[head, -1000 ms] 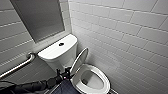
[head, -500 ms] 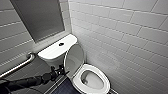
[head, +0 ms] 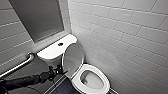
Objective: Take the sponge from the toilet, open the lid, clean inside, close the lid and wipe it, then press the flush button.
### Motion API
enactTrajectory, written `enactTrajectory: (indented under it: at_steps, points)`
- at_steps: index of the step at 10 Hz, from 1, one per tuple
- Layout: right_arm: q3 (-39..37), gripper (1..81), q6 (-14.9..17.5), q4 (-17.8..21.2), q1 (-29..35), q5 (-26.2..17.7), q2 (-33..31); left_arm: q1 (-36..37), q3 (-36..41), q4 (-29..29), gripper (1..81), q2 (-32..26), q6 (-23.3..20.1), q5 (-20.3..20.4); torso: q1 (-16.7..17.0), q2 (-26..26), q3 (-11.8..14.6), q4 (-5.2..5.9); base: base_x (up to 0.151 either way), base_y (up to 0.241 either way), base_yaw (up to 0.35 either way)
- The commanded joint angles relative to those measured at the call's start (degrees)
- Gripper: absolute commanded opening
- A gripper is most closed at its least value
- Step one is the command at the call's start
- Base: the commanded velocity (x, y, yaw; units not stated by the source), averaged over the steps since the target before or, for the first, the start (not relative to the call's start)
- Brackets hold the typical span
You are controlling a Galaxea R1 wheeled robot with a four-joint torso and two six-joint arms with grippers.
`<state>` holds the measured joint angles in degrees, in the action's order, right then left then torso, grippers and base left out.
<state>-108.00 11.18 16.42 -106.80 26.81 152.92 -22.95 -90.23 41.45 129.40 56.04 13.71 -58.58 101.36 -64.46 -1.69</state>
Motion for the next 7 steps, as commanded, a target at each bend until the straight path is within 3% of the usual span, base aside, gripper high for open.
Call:
enactTrajectory:
  at_steps: [1, 3, 7]
  points:
    - [2.9, 1.0, 0.6, -1.2, -3.0, -5.0, -1.9, 8.9, 3.2, -17.1, 81.1, -12.0, -8.5, 12.5, 0.0, 0.0, 0.0, 0.0, 0.0, 0.0, 0.0]
    - [5.4, 1.0, 2.7, -1.0, -3.2, -5.0, -2.6, 4.6, 3.9, -19.2, 81.1, -14.4, -8.5, 14.7, 0.0, 0.0, 0.0, -0.05, 0.0, 0.0, 0.0]
    - [6.9, 1.0, 2.9, -1.2, -2.4, -5.0, -3.2, -7.0, 14.0, -35.3, 81.1, -15.2, -7.4, 14.1, 0.0, 0.0, 0.0, -0.05, 0.0, 0.0, 0.0]
